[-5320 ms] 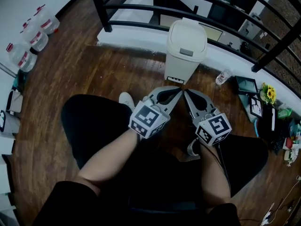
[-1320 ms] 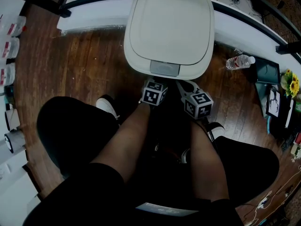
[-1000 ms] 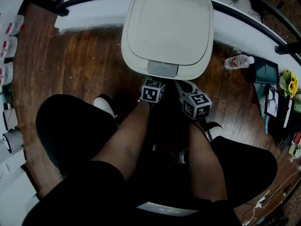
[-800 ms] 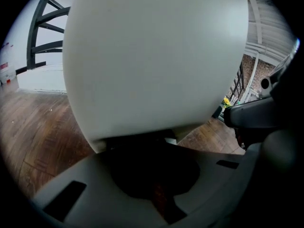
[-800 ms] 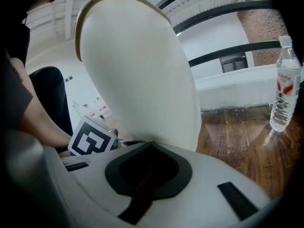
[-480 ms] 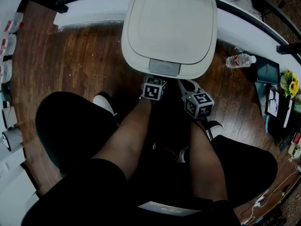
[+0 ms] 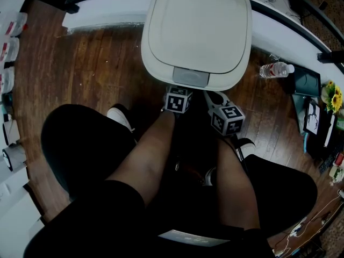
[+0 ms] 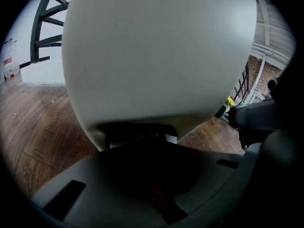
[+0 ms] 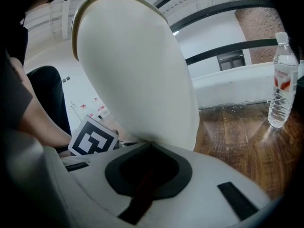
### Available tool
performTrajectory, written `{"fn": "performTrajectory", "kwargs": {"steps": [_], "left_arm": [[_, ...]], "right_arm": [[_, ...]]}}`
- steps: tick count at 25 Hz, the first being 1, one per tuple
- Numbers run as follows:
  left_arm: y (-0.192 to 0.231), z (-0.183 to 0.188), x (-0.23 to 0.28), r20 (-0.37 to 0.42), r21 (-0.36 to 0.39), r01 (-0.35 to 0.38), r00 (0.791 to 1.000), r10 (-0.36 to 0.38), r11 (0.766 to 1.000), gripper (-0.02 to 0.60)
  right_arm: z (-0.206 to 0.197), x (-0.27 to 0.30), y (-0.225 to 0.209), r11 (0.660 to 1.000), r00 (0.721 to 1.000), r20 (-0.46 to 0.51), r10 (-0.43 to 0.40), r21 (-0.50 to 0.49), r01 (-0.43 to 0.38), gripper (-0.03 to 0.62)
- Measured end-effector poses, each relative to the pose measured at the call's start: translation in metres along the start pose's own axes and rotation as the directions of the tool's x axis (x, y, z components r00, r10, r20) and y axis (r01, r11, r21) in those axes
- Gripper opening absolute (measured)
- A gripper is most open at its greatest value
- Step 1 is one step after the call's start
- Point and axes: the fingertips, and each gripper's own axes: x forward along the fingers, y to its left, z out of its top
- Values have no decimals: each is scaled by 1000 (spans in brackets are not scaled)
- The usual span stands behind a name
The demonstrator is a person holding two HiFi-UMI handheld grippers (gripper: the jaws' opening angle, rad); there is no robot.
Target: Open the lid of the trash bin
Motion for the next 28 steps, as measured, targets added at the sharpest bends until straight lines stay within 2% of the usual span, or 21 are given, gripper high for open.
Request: {"fn": "performTrajectory", "kwargs": {"steps": [8,15,22,28], "left_arm": [[4,-7,3,-43,37,-11,999,13,999,41],[3,-7,6,-45,51,3,999,0,999,40],[4,-6,7,-54,39,-3,999,5,999,40],[6,-7,11,-74,56,-23,997,27,998,40]], "right_arm": [[-2,2,-1,1000,1000,-2,-5,11,5,14],[-5,4,-2,1000,1000,-27,-16,6,16,14],[-8,6,-8,998,1000,-19,-18,67,19,14],[-5,5,-12,999,999,-31,-40,31,41,14]]}}
